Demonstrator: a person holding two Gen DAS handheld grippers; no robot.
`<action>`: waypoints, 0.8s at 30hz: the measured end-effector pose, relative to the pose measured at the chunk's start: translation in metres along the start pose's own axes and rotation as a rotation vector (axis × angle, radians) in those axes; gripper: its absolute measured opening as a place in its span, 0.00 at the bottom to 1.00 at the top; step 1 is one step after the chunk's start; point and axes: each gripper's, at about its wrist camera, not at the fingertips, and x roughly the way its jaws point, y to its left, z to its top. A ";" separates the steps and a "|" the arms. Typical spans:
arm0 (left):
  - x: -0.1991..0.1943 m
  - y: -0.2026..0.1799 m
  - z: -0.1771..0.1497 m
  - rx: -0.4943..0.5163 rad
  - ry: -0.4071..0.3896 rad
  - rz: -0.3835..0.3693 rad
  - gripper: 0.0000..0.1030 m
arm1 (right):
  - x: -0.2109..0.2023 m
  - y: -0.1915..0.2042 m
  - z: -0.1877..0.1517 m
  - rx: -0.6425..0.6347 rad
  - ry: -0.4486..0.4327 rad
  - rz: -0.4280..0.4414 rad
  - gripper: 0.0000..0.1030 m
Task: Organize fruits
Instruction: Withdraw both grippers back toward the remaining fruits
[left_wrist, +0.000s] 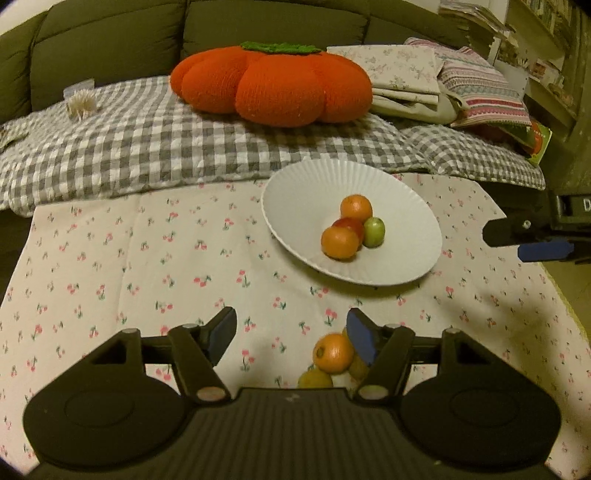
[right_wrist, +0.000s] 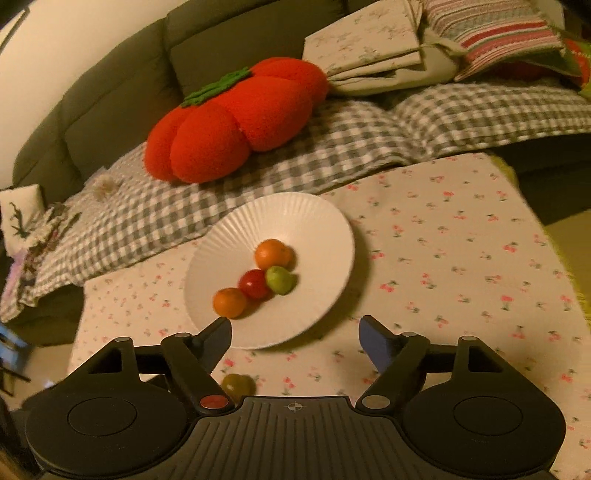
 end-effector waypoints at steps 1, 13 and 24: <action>-0.001 0.001 -0.002 -0.015 0.007 -0.008 0.69 | -0.001 0.000 -0.002 -0.006 0.005 -0.001 0.76; -0.010 -0.008 -0.028 -0.023 0.069 -0.016 0.70 | -0.004 0.011 -0.024 -0.051 0.060 0.044 0.78; 0.014 -0.004 -0.026 -0.018 0.051 0.021 0.62 | 0.014 0.016 -0.043 -0.074 0.185 0.066 0.78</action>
